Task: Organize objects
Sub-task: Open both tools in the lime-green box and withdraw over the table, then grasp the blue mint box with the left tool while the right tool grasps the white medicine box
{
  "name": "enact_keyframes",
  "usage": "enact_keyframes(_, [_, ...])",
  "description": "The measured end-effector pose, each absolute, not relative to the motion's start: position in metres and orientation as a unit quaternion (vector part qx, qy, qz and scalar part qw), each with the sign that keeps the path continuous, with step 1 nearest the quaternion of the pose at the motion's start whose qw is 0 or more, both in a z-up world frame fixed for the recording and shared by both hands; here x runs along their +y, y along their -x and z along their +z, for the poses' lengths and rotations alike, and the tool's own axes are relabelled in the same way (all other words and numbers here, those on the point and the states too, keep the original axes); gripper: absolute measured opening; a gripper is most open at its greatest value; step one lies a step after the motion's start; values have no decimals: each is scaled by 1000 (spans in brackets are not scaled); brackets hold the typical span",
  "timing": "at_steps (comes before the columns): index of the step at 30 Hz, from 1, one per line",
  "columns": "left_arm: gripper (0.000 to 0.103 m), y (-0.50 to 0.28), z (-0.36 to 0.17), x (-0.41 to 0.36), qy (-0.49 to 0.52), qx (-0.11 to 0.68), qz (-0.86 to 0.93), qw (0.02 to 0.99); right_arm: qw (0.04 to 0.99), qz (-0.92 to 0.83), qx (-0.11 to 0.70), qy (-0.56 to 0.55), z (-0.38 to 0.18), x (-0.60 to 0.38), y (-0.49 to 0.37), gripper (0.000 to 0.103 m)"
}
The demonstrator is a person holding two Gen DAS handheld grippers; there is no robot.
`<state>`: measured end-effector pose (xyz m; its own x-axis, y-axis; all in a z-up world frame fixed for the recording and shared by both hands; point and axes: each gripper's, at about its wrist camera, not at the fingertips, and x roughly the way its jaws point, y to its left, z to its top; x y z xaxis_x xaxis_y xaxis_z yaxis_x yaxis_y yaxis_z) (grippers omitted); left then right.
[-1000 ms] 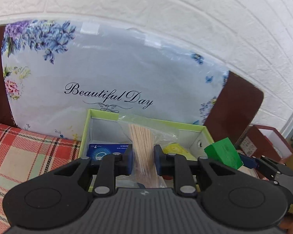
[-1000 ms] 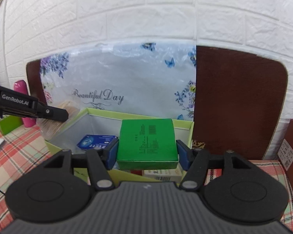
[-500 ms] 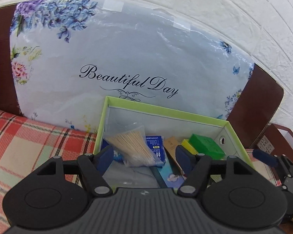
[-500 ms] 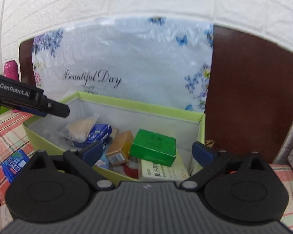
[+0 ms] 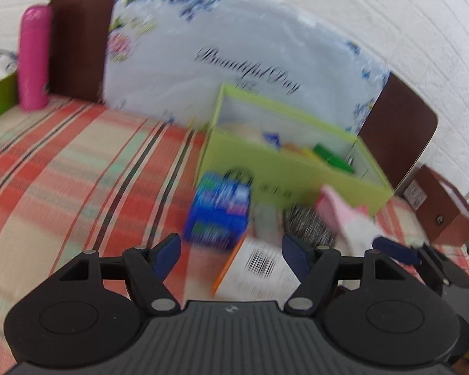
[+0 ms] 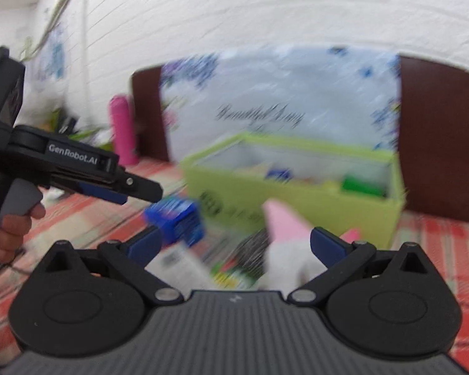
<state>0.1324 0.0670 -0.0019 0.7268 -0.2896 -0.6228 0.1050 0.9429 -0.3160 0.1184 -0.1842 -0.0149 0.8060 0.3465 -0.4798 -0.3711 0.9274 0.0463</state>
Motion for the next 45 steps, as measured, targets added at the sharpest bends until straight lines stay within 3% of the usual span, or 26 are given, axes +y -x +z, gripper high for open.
enact_keyframes(5, [74, -109, -17, 84, 125, 376, -82, 914, 929, 246, 266, 81, -33, -156, -127, 99])
enact_keyframes(10, [74, -103, -9, 90, 119, 349, -86, 925, 918, 245, 300, 80, -52, -149, -135, 84])
enact_keyframes(14, [74, -125, -9, 77, 95, 341, -97, 930, 924, 240, 291, 59, -49, -156, -107, 61])
enact_keyframes(15, [74, -133, -9, 72, 89, 337, -100, 932, 928, 232, 287, 55, -47, -159, -98, 36])
enact_keyframes(22, [74, -189, -21, 41, 52, 329, -97, 938, 932, 207, 296, -1, -45, -192, -45, 36])
enact_keyframes(24, [74, -201, -26, 34, 38, 333, -94, 937, 932, 196, 305, -1, -47, -194, -40, 54])
enact_keyframes(26, [73, -210, -31, 32, 23, 345, -82, 935, 934, 183, 307, 6, -50, -192, -38, 63])
enact_keyframes(28, [61, -211, -35, 39, 41, 357, -94, 929, 938, 175, 300, 7, -50, -187, -39, 78])
enact_keyframes(29, [61, -208, -35, 44, 56, 361, -96, 926, 940, 173, 294, 10, -51, -183, -41, 87])
enact_keyframes(32, [61, -194, -35, 53, 67, 369, -94, 922, 942, 179, 284, 25, -51, -169, -48, 94])
enact_keyframes(35, [61, -176, -33, 57, 56, 377, -95, 919, 938, 177, 295, 44, -57, -155, -55, 90])
enact_keyframes(37, [61, -162, -33, 58, 50, 383, -100, 917, 937, 164, 302, 62, -59, -150, -56, 70])
enact_keyframes(38, [61, -155, -33, 58, 49, 385, -103, 916, 936, 163, 306, 60, -58, -151, -56, 66])
enact_keyframes(45, [61, -95, -38, 45, 51, 389, -152, 907, 928, 132, 348, 0, -52, -189, -27, 66])
